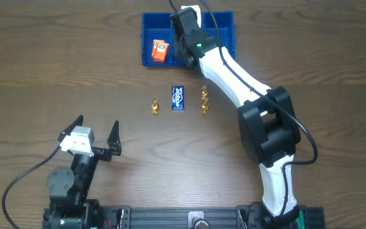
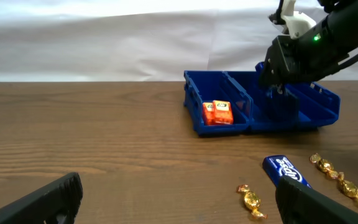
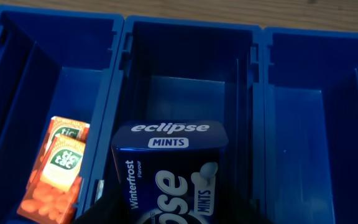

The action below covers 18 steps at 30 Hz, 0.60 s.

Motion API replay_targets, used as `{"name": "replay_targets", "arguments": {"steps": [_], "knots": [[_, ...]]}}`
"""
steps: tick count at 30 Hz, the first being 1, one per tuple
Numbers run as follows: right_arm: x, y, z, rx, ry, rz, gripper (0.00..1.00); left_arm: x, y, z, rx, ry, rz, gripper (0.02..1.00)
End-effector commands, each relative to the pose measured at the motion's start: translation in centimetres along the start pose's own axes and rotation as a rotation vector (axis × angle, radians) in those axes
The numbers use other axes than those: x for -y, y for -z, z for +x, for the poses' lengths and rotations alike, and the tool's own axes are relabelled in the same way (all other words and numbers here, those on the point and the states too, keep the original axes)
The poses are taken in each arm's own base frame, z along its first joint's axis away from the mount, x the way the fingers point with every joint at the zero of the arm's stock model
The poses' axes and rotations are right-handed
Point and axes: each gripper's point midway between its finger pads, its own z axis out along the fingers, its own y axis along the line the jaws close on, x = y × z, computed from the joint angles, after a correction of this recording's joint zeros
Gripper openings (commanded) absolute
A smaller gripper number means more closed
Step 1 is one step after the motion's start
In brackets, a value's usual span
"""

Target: Sort Candies Into Trays

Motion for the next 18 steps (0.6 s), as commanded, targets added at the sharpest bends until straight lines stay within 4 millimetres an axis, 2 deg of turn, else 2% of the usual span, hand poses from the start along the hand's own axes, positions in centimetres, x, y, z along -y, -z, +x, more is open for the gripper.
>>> {"name": "replay_targets", "arguments": {"steps": [1,4,5,6,7,8,9,13,18], "knots": [[-0.3,1.2,-2.3,0.062,-0.041,-0.003,0.277,0.2,-0.1,1.6,-0.044,-0.006,0.019,0.998],[-0.3,1.0,-2.3,0.064,-0.042,-0.003,0.332,0.2,-0.1,1.6,-0.044,-0.006,0.019,0.998],[-0.4,1.0,-2.3,0.066,-0.043,-0.004,0.417,0.2,-0.1,1.6,-0.044,-0.006,0.019,0.998],[-0.4,1.0,-2.3,0.068,-0.045,-0.005,0.599,0.2,-0.1,1.6,-0.044,-0.006,0.019,0.998],[-0.4,1.0,-2.4,0.069,-0.048,-0.006,0.698,0.2,-0.1,1.6,-0.044,-0.006,0.019,0.996],[-0.4,1.0,-2.4,0.073,-0.049,-0.007,0.882,0.2,-0.1,1.6,-0.044,-0.006,0.019,0.998],[-0.5,1.0,-2.5,0.076,-0.050,-0.008,0.987,0.2,-0.1,1.6,-0.044,-0.006,0.019,0.998],[-0.6,1.2,-3.1,0.087,-0.054,-0.012,1.000,0.2,-0.1,1.6,-0.044,-0.006,0.019,0.998],[-0.6,3.1,-4.9,0.077,-0.051,-0.008,1.000,0.2,-0.1,1.6,-0.044,-0.006,0.019,0.998]]}}
